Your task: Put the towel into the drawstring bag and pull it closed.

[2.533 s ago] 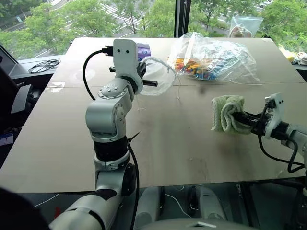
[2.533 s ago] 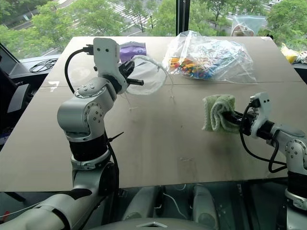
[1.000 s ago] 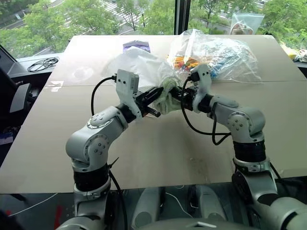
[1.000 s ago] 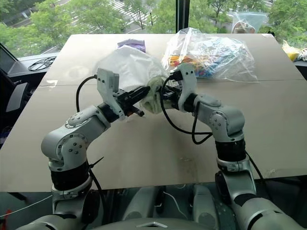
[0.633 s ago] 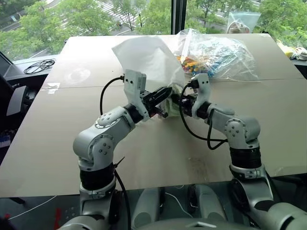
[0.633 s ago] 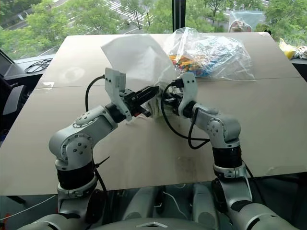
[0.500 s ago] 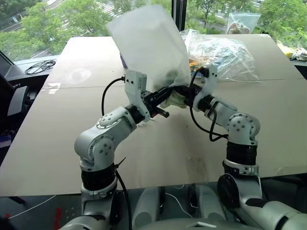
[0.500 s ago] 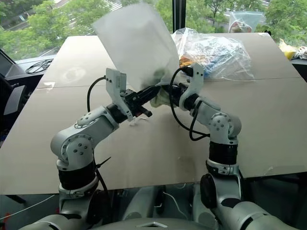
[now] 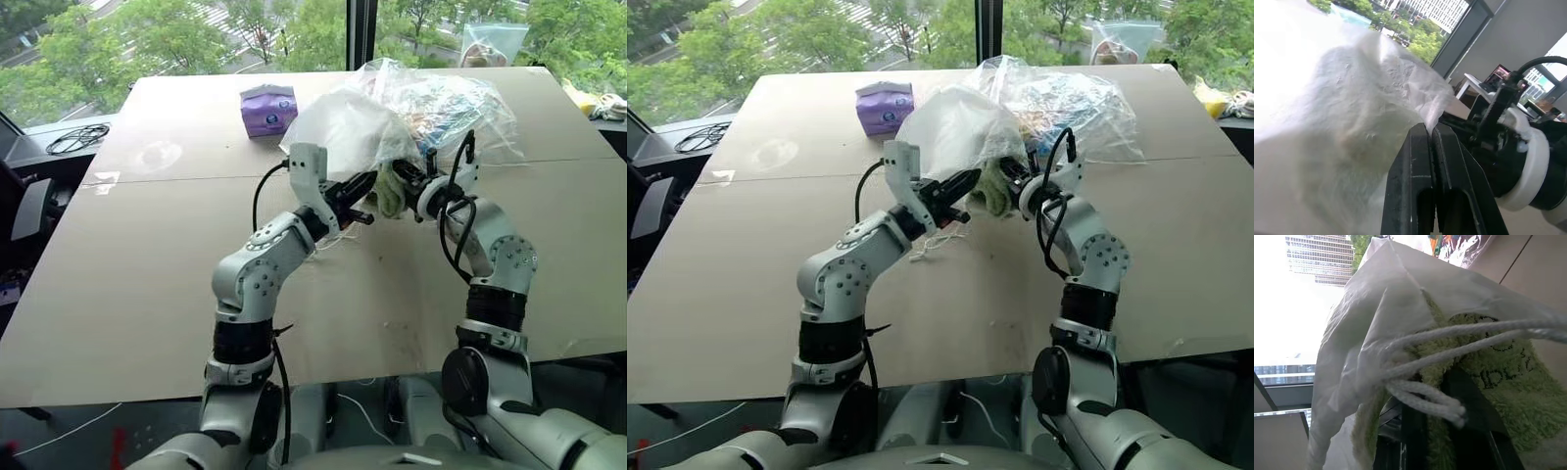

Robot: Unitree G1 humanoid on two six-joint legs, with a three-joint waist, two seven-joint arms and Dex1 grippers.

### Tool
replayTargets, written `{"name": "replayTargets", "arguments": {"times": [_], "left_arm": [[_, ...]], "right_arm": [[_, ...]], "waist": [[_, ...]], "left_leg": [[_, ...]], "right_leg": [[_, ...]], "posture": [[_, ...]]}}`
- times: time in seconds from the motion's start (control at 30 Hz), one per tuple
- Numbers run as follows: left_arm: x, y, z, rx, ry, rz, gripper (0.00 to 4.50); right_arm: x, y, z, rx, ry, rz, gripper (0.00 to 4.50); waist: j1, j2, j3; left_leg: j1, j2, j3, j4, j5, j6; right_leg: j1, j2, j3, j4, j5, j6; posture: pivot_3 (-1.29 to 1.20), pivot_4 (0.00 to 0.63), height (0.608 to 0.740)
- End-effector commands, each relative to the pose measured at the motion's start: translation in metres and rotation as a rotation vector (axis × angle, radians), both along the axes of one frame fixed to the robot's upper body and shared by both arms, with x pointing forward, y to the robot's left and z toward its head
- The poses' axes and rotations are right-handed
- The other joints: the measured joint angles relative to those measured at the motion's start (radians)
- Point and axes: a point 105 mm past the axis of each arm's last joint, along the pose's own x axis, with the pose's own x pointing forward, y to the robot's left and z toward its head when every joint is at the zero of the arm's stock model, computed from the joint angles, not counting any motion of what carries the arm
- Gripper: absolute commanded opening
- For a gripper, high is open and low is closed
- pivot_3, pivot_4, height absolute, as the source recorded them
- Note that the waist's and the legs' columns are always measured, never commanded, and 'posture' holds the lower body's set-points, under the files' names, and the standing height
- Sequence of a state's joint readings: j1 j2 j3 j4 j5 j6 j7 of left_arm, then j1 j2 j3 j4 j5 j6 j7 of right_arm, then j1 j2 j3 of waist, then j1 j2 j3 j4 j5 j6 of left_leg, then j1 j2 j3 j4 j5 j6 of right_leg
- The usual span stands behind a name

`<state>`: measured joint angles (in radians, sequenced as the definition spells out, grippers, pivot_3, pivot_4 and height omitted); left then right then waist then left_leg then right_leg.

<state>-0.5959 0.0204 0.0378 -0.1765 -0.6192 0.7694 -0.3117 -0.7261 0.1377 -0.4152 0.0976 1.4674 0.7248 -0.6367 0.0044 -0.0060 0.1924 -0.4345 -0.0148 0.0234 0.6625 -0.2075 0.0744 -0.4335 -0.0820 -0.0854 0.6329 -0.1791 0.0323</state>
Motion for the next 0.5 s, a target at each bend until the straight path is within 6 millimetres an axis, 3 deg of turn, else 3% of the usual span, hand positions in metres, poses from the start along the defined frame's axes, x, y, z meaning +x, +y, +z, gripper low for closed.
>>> {"name": "replayTargets", "arguments": {"times": [0.03,0.1,0.23,0.33,0.5], "left_arm": [[0.001,-0.012,0.007,-0.027,-0.042,-0.043,0.0],[0.005,-0.015,0.005,-0.033,-0.035,-0.043,0.0],[0.002,-0.018,0.002,-0.042,-0.028,-0.078,0.0],[-0.001,-0.013,-0.002,-0.041,-0.021,-0.08,0.0],[0.017,0.008,0.004,-0.064,-0.021,0.023,0.0]], "right_arm": [[-0.021,0.082,0.025,0.094,0.032,0.198,0.04],[-0.019,0.082,0.02,0.054,0.07,0.176,0.04],[-0.015,0.079,0.03,0.117,0.067,0.153,0.04],[-0.012,0.071,0.042,0.181,0.026,0.127,1.23],[-0.016,0.067,0.042,0.01,-0.098,0.155,3.67]], "waist": [[-0.005,0.0,0.0],[-0.01,0.0,0.0],[-0.015,0.0,0.0],[-0.015,0.0,0.0],[-0.016,0.0,0.0]], "left_leg": [[0.0,0.0,0.001,0.0,0.0,0.001],[0.0,0.0,0.001,0.0,-0.001,0.001],[0.0,0.0,0.002,0.0,-0.001,0.002],[-0.001,0.001,0.002,0.0,-0.001,0.002],[-0.001,0.001,0.002,0.0,-0.002,0.003]], "right_leg": [[0.0,0.0,0.001,0.0,0.0,0.0],[0.0,0.0,0.001,-0.001,0.0,0.0],[0.0,0.0,0.001,-0.001,0.0,0.0],[0.0,0.0,0.001,-0.002,0.0,0.0],[0.0,0.001,0.001,-0.003,0.0,0.0]], "posture": [[0.0,0.15,0.74],[0.0,0.15,0.74],[0.0,0.15,0.74],[0.0,0.15,0.74],[0.0,0.15,0.74]]}}
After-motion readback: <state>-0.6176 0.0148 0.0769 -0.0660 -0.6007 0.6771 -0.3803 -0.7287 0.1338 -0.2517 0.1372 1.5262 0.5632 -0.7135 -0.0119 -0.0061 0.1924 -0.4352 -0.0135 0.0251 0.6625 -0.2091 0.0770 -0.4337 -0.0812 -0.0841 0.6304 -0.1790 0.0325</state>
